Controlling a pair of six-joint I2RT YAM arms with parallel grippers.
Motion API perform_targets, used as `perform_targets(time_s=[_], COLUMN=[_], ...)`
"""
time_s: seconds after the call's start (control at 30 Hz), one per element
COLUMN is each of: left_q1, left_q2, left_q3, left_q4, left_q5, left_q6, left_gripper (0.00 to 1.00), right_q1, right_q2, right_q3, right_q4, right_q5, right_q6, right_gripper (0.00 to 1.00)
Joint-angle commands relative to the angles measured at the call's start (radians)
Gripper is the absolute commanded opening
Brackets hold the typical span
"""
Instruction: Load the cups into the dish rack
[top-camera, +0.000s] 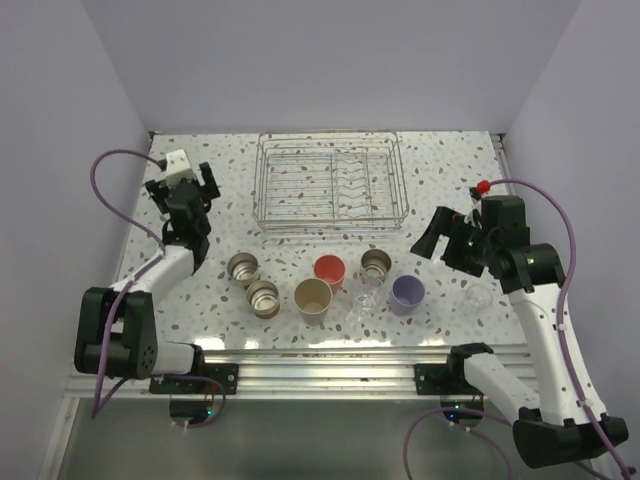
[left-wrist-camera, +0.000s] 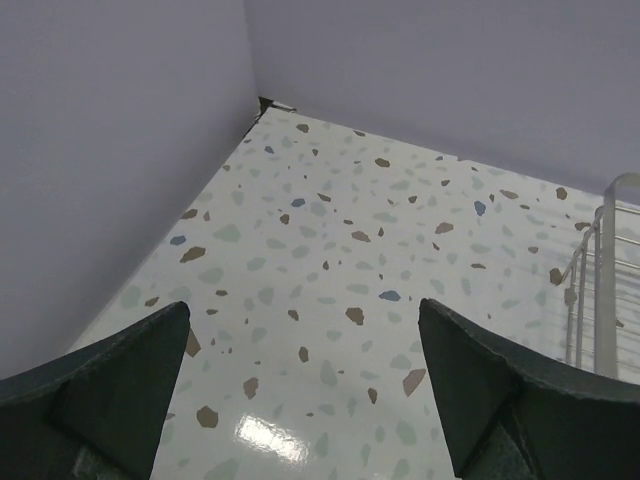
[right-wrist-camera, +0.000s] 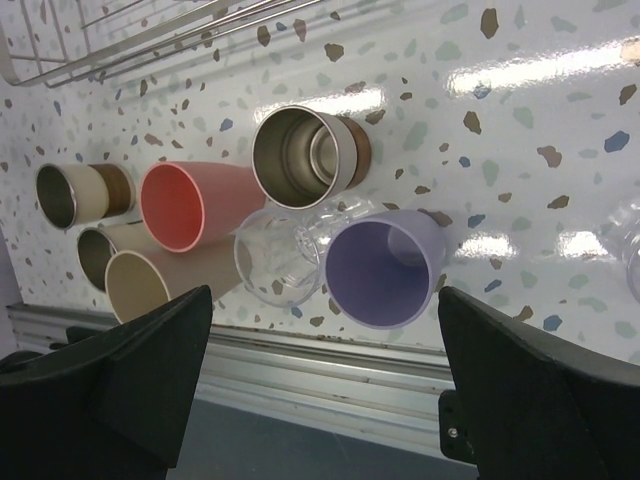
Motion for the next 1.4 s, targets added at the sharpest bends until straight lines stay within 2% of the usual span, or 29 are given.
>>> perform_targets(time_s=[0.0, 0.07, 0.17, 0.23, 0.3, 0.4, 0.5, 0.67, 0.93, 1.07, 1.1, 1.17, 1.2, 1.37], left_q1=[0.001, 0.001, 0.010, 0.015, 0.033, 0.059, 0.058, 0.058, 0.058, 0.058, 0.058, 0.058, 0.058, 0.059], left_q2=[-0.049, -0.065, -0.029, -0.032, -0.052, -0.085, -0.094, -0.129, -0.131, -0.134, -0.134, -0.137, -0.144, -0.148], left_q3=[0.196, 0.291, 0.446, 0.486, 0.487, 0.474, 0.484, 0.470, 0.462, 0.477, 0.488, 0.494, 0.494, 0.500], left_q4=[-0.479, -0.651, -0.968, -1.027, -1.058, -1.104, -1.148, -1.162, -1.151, -1.156, -1.162, -1.170, -1.173, -1.171], left_q5=[-0.043, -0.026, 0.052, 0.060, 0.097, 0.302, 0.385, 0.404, 0.445, 0.439, 0.436, 0.429, 0.422, 0.412], left_q6=[-0.126, -0.204, -0.238, -0.264, -0.297, -0.330, -0.335, -0.306, -0.297, -0.277, -0.272, -0.269, -0.271, -0.260], left_gripper=[1.00, 1.00, 1.00, 1.00, 1.00, 1.00, 1.00, 1.00, 1.00, 1.00, 1.00, 1.00, 1.00, 1.00], right_q1=[0.007, 0.005, 0.005, 0.005, 0.005, 0.005, 0.007, 0.030, 0.166, 0.192, 0.195, 0.197, 0.197, 0.200], right_q2=[-0.030, -0.025, -0.002, 0.004, -0.010, -0.021, 0.001, 0.025, 0.096, 0.131, 0.142, 0.151, 0.165, 0.202], right_q3=[-0.005, -0.022, -0.051, -0.083, -0.119, -0.183, -0.231, -0.255, -0.295, -0.295, -0.297, -0.295, -0.294, -0.288], right_q4=[0.026, 0.011, -0.026, -0.035, -0.025, -0.008, 0.009, 0.038, 0.083, 0.097, 0.101, 0.106, 0.104, 0.094], right_q5=[0.037, 0.112, 0.180, 0.202, 0.233, 0.222, 0.211, 0.206, 0.240, 0.257, 0.261, 0.266, 0.272, 0.310], right_q6=[-0.001, 0.003, 0.003, 0.003, 0.002, 0.015, 0.038, 0.054, 0.088, 0.097, 0.097, 0.098, 0.100, 0.109], right_gripper=[0.98, 0.98, 0.96, 0.94, 0.93, 0.90, 0.85, 0.81, 0.73, 0.63, 0.54, 0.45, 0.38, 0.22])
